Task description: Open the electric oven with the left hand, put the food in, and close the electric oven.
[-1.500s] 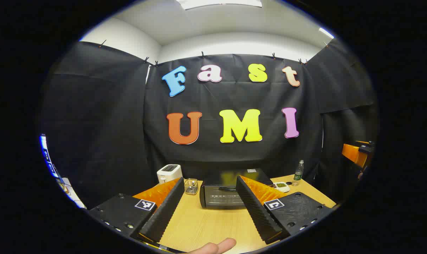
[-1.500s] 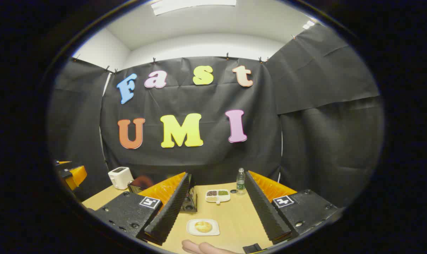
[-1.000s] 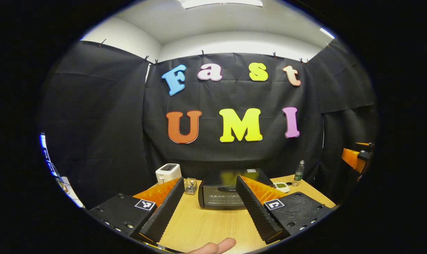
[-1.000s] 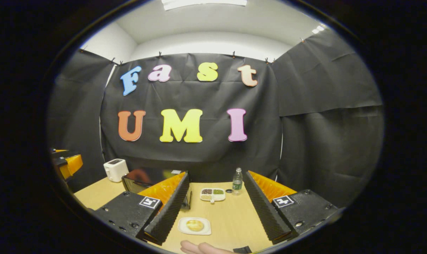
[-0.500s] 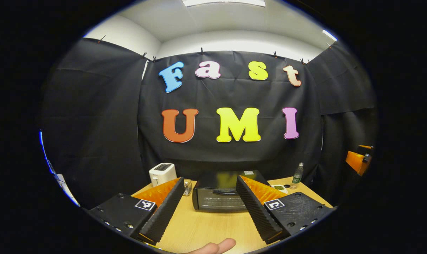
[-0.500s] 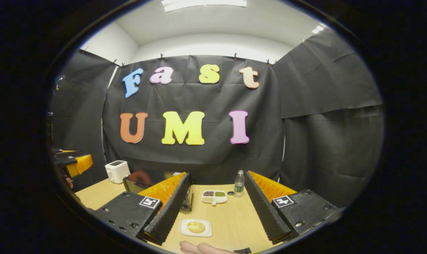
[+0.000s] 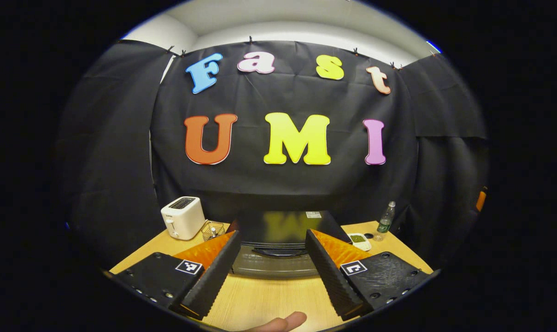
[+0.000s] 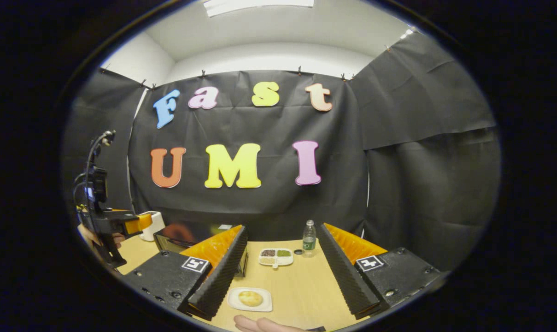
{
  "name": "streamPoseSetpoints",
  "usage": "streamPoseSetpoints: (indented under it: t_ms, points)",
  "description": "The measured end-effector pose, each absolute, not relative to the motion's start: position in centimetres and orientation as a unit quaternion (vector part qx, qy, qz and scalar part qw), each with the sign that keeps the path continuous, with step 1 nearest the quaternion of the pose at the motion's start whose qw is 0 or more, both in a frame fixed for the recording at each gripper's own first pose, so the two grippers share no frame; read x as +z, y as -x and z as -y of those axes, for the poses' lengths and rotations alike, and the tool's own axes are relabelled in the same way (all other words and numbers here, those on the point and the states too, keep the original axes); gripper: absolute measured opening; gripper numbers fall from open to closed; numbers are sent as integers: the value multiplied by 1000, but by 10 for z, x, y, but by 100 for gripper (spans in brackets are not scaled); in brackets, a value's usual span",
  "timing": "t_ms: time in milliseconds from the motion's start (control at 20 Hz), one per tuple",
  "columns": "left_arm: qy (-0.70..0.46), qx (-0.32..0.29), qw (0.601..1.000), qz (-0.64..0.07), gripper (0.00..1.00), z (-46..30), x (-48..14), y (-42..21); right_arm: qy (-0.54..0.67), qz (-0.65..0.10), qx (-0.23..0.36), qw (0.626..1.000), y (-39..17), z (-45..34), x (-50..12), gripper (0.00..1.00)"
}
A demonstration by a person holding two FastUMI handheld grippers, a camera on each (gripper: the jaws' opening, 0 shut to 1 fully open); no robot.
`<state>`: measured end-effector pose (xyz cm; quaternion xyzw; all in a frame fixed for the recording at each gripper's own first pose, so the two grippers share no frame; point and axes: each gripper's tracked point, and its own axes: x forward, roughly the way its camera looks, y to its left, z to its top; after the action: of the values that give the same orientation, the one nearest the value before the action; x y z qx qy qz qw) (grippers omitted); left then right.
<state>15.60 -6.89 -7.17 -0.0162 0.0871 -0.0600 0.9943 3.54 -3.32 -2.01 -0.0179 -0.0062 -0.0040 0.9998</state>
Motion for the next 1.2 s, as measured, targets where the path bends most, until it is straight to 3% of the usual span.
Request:
streamPoseSetpoints:
  t_ms: [550, 850, 900, 950, 1000, 1050, 1200]
  points:
    - [-26, -32, 981, -191, 95, 96, -164, -246, 5, -5, -14, 1000, -52, 55, -39, 95]
    - [-32, -21, 979, -200, 96, 93, -179, -262, 6, -6, -8, 1000, -55, 53, -41, 95]
    - [-33, -21, 979, -202, 96, 92, -182, -264, 6, -6, -7, 1000, -54, 52, -41, 100]
    - [-29, -27, 976, -213, 96, 93, -189, -264, 9, -6, -6, 1000, -53, 51, -41, 95]
    - [-20, -32, 975, -217, 88, 96, -191, -263, 11, -5, -5, 1000, -51, 50, -41, 95]
    - [-7, -38, 977, -209, 97, 98, -189, -263, 14, -4, -5, 1000, -51, 49, -40, 95]
    - [-6, -42, 977, -211, 95, 97, -193, -262, 18, 0, -9, 1000, -46, 49, -37, 95]
